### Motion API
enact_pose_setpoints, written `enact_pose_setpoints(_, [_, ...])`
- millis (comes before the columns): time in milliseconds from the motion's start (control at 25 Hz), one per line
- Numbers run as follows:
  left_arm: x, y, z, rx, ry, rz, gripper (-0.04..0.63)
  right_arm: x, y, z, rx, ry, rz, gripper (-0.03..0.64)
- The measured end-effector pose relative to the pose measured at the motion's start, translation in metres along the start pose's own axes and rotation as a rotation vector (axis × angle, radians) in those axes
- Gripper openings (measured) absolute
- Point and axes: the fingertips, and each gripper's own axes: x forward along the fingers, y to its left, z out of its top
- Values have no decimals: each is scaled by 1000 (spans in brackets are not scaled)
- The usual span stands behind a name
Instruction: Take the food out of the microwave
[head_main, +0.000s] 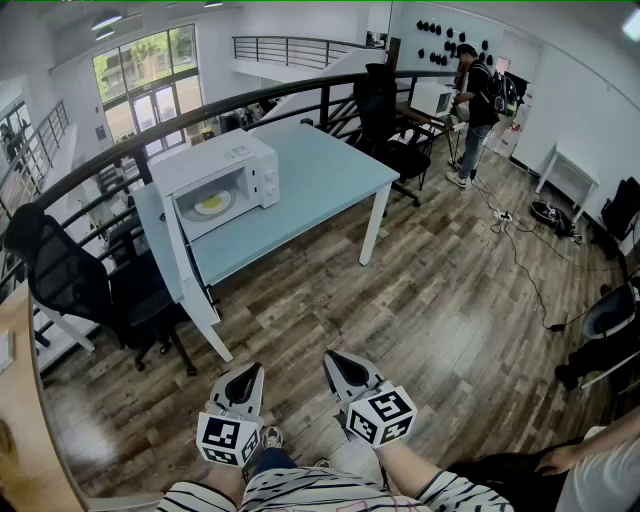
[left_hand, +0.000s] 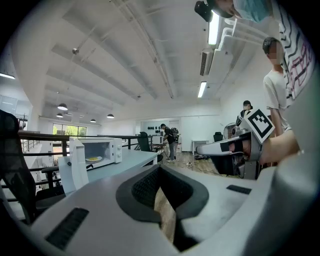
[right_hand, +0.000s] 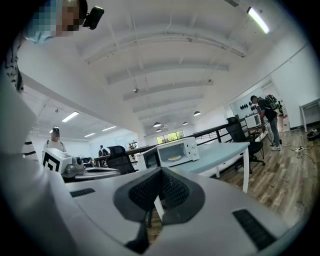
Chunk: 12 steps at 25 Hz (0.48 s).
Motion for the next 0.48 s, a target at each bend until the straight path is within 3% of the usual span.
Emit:
enact_pose_setpoints(400, [11,-15,-2,-34,-20,-41,26,3,-18,-2,20,-13,-1,29])
enact_pose_setpoints(480, [22,-9,-4,-50,-18,-45,69,12,-24,-2,12,-9,-1,31])
